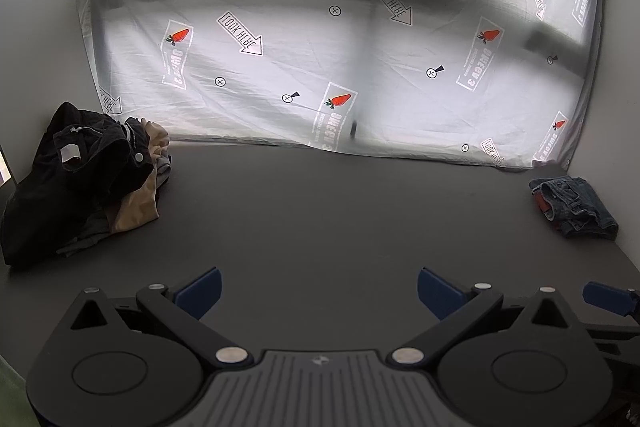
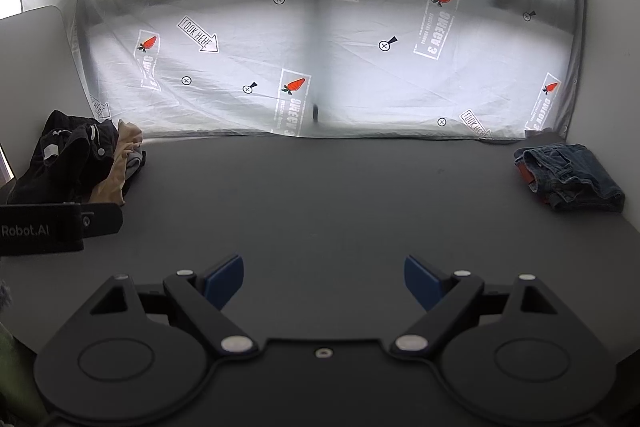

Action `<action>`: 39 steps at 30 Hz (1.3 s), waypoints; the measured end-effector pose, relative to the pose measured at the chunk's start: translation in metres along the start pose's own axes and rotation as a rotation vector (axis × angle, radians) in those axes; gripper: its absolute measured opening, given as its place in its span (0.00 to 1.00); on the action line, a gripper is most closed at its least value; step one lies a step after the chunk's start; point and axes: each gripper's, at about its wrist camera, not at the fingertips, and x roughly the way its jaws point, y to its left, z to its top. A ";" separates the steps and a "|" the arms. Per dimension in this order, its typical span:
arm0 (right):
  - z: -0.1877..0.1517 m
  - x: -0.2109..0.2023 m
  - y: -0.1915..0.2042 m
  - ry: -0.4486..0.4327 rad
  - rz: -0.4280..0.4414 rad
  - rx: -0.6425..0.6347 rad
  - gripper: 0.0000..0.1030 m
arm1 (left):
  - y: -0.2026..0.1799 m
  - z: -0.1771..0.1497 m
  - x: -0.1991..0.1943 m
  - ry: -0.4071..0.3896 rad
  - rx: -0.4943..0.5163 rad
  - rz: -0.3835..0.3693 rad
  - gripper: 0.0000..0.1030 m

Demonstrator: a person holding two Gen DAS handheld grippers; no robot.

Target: Fold clothes

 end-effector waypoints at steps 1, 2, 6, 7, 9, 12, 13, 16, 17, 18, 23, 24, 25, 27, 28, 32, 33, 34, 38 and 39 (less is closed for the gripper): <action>0.000 0.000 0.001 -0.001 -0.001 -0.001 0.86 | 0.000 0.000 0.000 0.000 0.000 -0.001 1.00; -0.001 -0.001 0.001 -0.001 -0.001 0.000 0.86 | 0.000 0.000 0.000 0.000 0.001 -0.001 1.00; -0.002 -0.001 0.000 -0.001 0.000 0.003 0.86 | -0.002 0.000 -0.002 -0.001 0.001 0.001 1.00; -0.002 -0.001 0.000 -0.001 0.000 0.004 0.86 | -0.003 0.000 -0.002 -0.001 0.000 0.001 1.00; -0.002 -0.001 -0.001 0.000 0.002 0.006 0.86 | -0.004 0.000 -0.003 -0.001 -0.001 0.002 1.00; -0.002 -0.001 -0.003 0.001 0.003 0.009 0.86 | -0.005 -0.001 -0.003 0.000 -0.002 0.001 1.00; -0.002 -0.002 -0.003 0.001 0.003 0.010 0.86 | -0.005 -0.001 -0.003 0.001 -0.002 0.001 1.00; -0.003 -0.003 -0.003 0.001 0.002 0.010 0.86 | -0.007 0.000 -0.003 0.002 -0.002 0.001 1.00; -0.003 -0.003 -0.003 0.001 0.002 0.008 0.86 | -0.007 0.000 -0.003 0.002 -0.002 0.001 1.00; -0.003 -0.003 -0.002 0.000 0.000 0.007 0.86 | -0.008 0.000 -0.003 0.003 -0.001 0.000 1.00; -0.001 -0.004 -0.004 0.006 0.001 0.006 0.86 | -0.009 0.000 -0.004 0.007 -0.002 0.000 1.00; -0.001 -0.004 -0.004 0.005 0.001 0.005 0.86 | -0.008 0.000 -0.004 0.008 -0.002 0.000 1.00; -0.002 -0.004 -0.004 0.005 0.000 0.004 0.86 | -0.008 0.000 -0.004 0.009 -0.003 0.000 1.00; -0.002 -0.005 -0.003 0.005 -0.001 0.004 0.86 | -0.008 0.000 -0.003 0.010 -0.002 -0.002 1.00; -0.001 -0.004 -0.003 0.006 -0.002 0.004 0.86 | -0.008 0.000 -0.003 0.011 -0.001 -0.003 1.00; -0.001 -0.004 -0.003 0.009 -0.003 0.004 0.85 | -0.008 0.000 -0.001 0.013 0.002 -0.007 1.00; 0.000 -0.003 -0.004 0.009 -0.003 0.004 0.86 | -0.008 0.000 -0.001 0.014 0.003 -0.008 1.00; 0.001 -0.003 -0.005 0.010 -0.003 0.003 0.86 | -0.008 0.000 0.000 0.014 0.004 -0.009 1.00; 0.001 -0.001 -0.005 0.013 -0.008 0.010 0.86 | -0.007 0.001 0.003 0.021 0.007 -0.015 1.00; 0.001 0.000 -0.005 0.013 -0.009 0.012 0.86 | -0.006 0.001 0.004 0.022 0.007 -0.015 1.00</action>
